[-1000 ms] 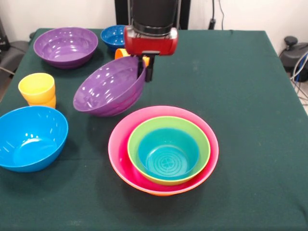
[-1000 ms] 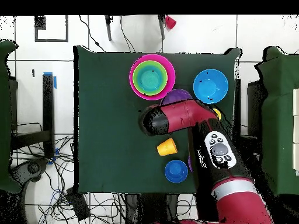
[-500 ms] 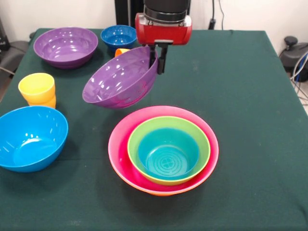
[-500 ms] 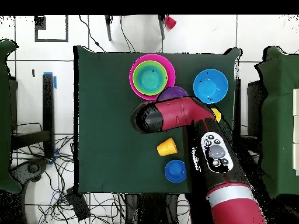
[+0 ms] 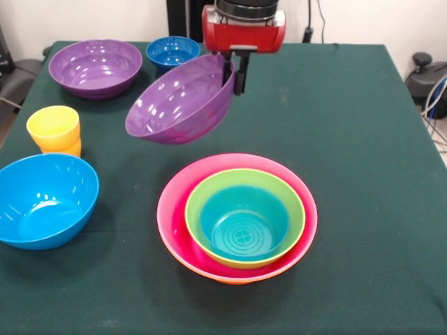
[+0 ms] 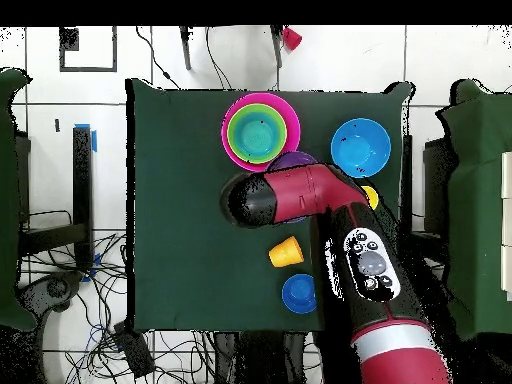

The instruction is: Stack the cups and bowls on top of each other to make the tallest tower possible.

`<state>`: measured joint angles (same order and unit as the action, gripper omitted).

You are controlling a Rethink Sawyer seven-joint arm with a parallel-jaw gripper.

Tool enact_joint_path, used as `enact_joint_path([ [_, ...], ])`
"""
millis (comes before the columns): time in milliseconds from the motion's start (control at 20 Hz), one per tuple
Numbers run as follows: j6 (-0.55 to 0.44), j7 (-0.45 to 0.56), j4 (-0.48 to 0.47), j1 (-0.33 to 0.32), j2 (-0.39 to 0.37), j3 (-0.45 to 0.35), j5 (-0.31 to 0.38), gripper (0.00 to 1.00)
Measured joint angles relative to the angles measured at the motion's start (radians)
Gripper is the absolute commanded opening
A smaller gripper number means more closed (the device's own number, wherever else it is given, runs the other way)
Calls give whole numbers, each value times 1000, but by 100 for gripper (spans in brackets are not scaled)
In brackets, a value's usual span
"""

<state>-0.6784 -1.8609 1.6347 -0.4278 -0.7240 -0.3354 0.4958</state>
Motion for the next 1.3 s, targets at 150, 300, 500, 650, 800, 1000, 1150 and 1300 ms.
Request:
enact_joint_path([
  [150,-80,0,0,7,-13,0,-23,0],
  [300,-167,0,-2,27,-28,2,-40,0],
  [500,-240,0,-4,61,-47,2,-47,0],
  [650,-250,0,-4,75,-56,2,-58,0],
  [800,-250,0,-8,91,-67,2,-73,0],
  [1000,-251,0,-21,117,-63,6,-80,0],
  [1150,-255,0,-34,141,-61,13,-86,0],
  [1300,-259,0,-38,152,-61,14,-115,0],
])
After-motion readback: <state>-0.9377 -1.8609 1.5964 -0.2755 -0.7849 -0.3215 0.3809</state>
